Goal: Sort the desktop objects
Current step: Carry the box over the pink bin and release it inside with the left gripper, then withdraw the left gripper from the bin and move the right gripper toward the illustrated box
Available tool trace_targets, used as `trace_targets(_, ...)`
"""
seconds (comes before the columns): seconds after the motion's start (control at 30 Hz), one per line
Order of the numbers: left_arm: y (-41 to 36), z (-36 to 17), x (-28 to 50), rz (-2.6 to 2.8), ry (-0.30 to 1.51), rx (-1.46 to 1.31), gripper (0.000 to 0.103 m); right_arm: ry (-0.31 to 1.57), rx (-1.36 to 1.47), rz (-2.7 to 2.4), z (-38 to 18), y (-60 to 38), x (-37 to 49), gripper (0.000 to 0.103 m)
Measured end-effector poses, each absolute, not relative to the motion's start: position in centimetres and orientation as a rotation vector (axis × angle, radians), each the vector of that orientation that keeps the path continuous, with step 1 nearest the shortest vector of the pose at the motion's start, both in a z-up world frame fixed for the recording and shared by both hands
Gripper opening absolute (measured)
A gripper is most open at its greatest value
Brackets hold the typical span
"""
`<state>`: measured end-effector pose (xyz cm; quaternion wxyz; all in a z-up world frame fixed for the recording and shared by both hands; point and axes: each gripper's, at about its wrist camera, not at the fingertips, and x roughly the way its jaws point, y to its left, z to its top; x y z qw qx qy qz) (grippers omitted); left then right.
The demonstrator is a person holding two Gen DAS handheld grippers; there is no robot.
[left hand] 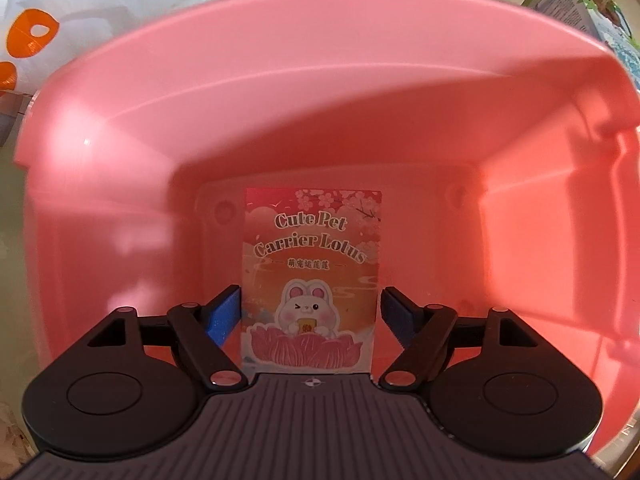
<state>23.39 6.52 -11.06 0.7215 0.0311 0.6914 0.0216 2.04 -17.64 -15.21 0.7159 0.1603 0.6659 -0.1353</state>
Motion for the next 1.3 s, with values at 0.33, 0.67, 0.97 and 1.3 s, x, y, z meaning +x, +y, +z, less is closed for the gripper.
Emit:
trace_targets(0.33,7.0,-5.5,20.1,0.043,1.48,0.012,0.077,1.418,0.322,-0.278,-11.8,-17.8,2.2,0.103)
trace_targets(0.67,3.8,4.2,16.1,-0.125,1.187,0.0,0.094,1.286,0.278,-0.255,-6.0,-17.6,1.5,0.103)
trace_targets(0.97,3.6,5.6,6.9,-0.183,1.076,0.005,0.096,1.121,0.259,-0.228,-0.5,-18.0,0.1,0.103)
trace_targets(1.3,5.8,4.4,3.3,-0.158,1.07,-0.09,0.096,1.037,0.251,-0.221,3.4,-17.3,-0.9,0.103)
